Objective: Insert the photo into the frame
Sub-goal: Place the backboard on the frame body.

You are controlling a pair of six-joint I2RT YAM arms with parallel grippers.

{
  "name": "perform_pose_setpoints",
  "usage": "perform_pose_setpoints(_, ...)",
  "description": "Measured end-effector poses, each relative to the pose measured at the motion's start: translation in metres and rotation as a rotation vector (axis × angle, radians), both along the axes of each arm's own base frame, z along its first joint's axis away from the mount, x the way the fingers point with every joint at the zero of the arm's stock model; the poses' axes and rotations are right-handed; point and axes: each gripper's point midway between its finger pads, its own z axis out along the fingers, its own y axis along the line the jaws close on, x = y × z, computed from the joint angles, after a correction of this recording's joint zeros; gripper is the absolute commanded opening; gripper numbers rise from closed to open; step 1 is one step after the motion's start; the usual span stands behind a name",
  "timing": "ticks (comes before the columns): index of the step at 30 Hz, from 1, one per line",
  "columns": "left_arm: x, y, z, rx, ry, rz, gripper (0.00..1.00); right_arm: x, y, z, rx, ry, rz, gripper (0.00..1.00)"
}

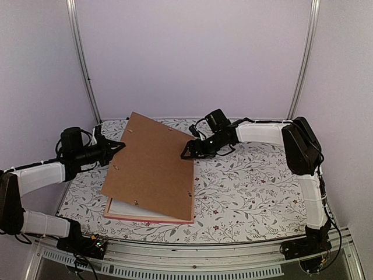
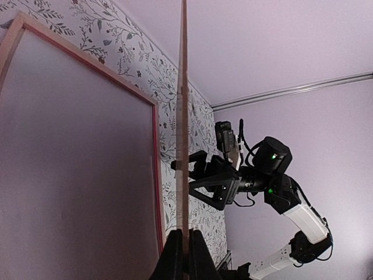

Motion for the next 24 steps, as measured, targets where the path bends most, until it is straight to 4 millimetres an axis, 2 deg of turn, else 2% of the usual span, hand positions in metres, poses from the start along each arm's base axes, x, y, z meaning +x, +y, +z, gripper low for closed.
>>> perform_pose_setpoints(11,0.001,-0.001,-0.004,0.003,0.006,0.001,0.00,-0.015,0.004,-0.014,-0.095,-0.020,0.000,0.94)
perform_pose_setpoints(24,0.000,0.000,-0.008,0.006,0.015,0.004,0.00,-0.016,0.002,-0.018,-0.147,-0.051,-0.003,0.96)
